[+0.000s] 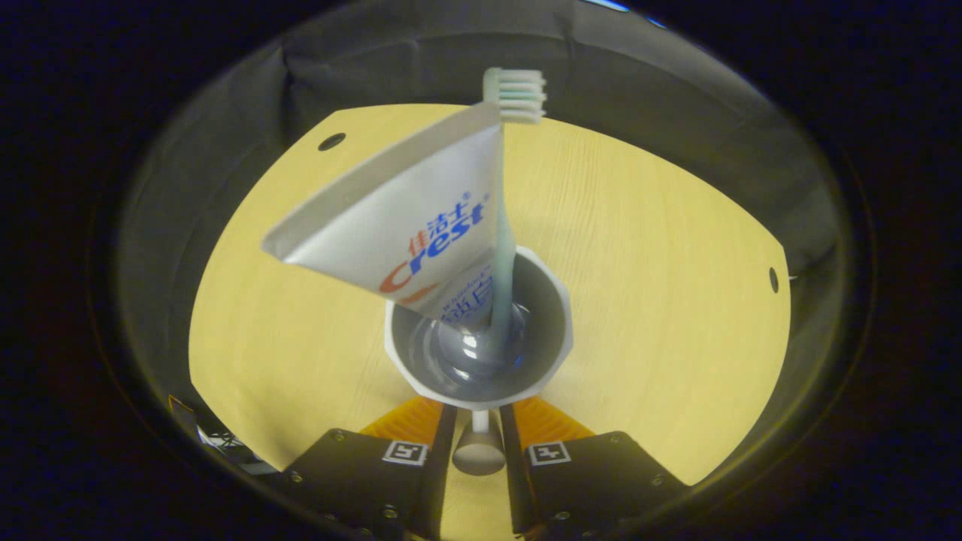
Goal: Put the toothbrush and toothpaste on the desktop into the cup, then pick up the cup and place it on the coaster on the desktop.
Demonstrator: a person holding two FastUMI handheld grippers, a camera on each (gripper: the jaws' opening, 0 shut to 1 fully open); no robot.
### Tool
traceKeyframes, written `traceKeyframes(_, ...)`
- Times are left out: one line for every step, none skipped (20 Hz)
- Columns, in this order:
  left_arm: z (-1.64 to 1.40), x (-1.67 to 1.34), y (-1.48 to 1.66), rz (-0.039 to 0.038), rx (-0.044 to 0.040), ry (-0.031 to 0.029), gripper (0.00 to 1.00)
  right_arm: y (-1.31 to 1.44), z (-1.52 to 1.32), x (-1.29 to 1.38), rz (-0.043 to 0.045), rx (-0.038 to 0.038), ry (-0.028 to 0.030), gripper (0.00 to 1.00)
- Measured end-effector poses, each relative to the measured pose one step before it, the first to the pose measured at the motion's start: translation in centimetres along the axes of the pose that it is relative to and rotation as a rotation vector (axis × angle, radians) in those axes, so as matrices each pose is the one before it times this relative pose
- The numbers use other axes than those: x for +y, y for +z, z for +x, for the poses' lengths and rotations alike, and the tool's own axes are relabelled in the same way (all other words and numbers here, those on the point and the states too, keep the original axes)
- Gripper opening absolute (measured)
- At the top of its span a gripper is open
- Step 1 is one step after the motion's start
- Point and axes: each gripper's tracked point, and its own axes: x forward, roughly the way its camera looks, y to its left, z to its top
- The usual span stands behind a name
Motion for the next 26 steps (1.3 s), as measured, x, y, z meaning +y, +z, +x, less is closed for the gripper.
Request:
traceKeyframes(0.068,-0.28,0.038,0.00456,-0.00059,-0.00441,0.93,0.273,-0.705,0.044,0.00661,-0.02045,0.01085,0.36)
traceKeyframes(0.014,-0.276,0.123,0.00636,-0.0019,-0.00392,0.93,0.239,-0.735,0.009,0.01033,-0.02623,0.00768,0.37)
traceKeyframes(0.124,-0.387,0.146,0.00698,-0.00332,-0.00496,0.93,0.449,-0.934,0.215,0.00876,-0.03262,0.0232,0.4)
traceKeyframes(0.041,-0.348,0.176,0.00608,-0.00311,-0.00466,0.93,0.197,-0.902,-0.334,0.00801,-0.02905,-0.00501,0.56)
traceKeyframes(0.051,-0.459,0.2,0.00304,-0.00281,-0.00754,0.93,0.348,-1.221,-0.224,0.00833,-0.0307,0.00276,0.61)
traceKeyframes(0.125,-0.629,0.279,0.0025,-0.00339,-0.01085,0.93,0.105,-1.25,-0.274,0.01439,-0.02555,0.00096,0.61)
traceKeyframes(0.099,-0.61,0.249,0.00506,-0.00334,-0.00892,0.93,0.154,-1.274,-0.275,0.01637,-0.0261,0.00785,0.6)
traceKeyframes(0.193,-0.586,0.121,0.0069,-0.00234,-0.01107,0.93,-0.154,-1.019,-0.503,0.01638,-0.02583,0.00184,0.6)
traceKeyframes(0.191,-0.64,0.216,0.00743,-0.00135,-0.01148,0.93,0.025,-1.183,-0.616,0.01469,-0.02419,-0.00106,0.6)
traceKeyframes(0.217,-0.721,0.303,0.00606,-0.00137,-0.01153,0.93,-0.196,-1.002,-0.735,0.01473,-0.02421,-0.00928,0.6)
traceKeyframes(0.27,-0.669,0.372,0.00327,-0.00421,-0.00972,0.93,-0.009,-1.008,-0.793,0.01441,-0.02667,-0.0108,0.61)
traceKeyframes(0.167,-0.623,0.334,-0.00064,-0.00529,-0.01263,0.93,-0.235,-0.966,-0.832,0.01262,-0.02259,-0.01633,0.61)
traceKeyframes(0.29,-0.602,0.363,0.00018,-0.00435,-0.01087,0.93,-0.031,-0.974,-0.914,0.01377,-0.02241,-0.01976,0.61)
traceKeyframes(0.319,-0.685,0.304,0.00338,-0.00424,-0.00997,0.93,-0.019,-0.957,-1.231,0.01376,-0.02701,-0.02501,0.61)
traceKeyframes(0.184,-0.618,0.349,0.00473,-0.00586,-0.0106,0.93,0.096,-0.91,-1.247,0.00925,-0.02851,-0.02332,0.61)
traceKeyframes(0.235,-0.62,0.445,0.00739,-0.00748,-0.01098,0.93,0.061,-0.828,-1.035,0.01054,-0.02858,-0.02296,0.64)
traceKeyframes(0.234,-0.681,0.451,0.0097,-0.00632,-0.0113,0.93,0.216,-0.869,-1.1,0.00911,-0.02867,-0.01922,0.65)
traceKeyframes(0.196,-0.697,0.417,0.01006,-0.00722,-0.0124,0.93,0.201,-0.825,-0.834,0.00517,-0.03124,-0.01797,0.65)
traceKeyframes(0.215,-0.681,0.398,0.01028,-0.0078,-0.01082,0.93,0.576,-0.898,-0.757,0.00052,-0.04089,-0.01736,0.66)
traceKeyframes(0.256,-0.798,0.444,0.00818,-0.00808,-0.01134,0.93,0.589,-0.687,-0.419,-0.00133,-0.04413,-0.01157,0.66)
traceKeyframes(0.18,-0.649,0.337,0.00161,-0.00583,-0.01057,0.93,0.651,-0.826,-0.702,-0.00448,-0.04749,-0.02028,0.74)
traceKeyframes(0.119,-0.78,0.277,0.00014,-0.00467,-0.01163,0.93,0.682,-0.864,-0.669,-0.00558,-0.04886,-0.01612,0.76)
traceKeyframes(0.125,-0.564,0.302,0.0032,-0.00744,-0.00486,0.93,0.723,-0.679,-0.583,-0.00695,-0.05201,-0.01534,0.76)
traceKeyframes(0.015,-0.617,0.406,0.00508,-0.00746,-0.00385,0.93,0.745,-0.776,-0.446,-0.00411,-0.05265,-0.01282,0.76)
traceKeyframes(0.041,-0.585,0.379,0.00567,-0.01065,-0.00211,0.92,0.932,-0.637,-0.39,-0.00299,-0.05464,-0.01,0.81)
traceKeyframes(0.015,-0.422,0.411,0.00533,-0.00998,-0.00018,0.93,0.674,-0.804,-0.308,-0.0079,-0.04926,-0.01025,0.82)
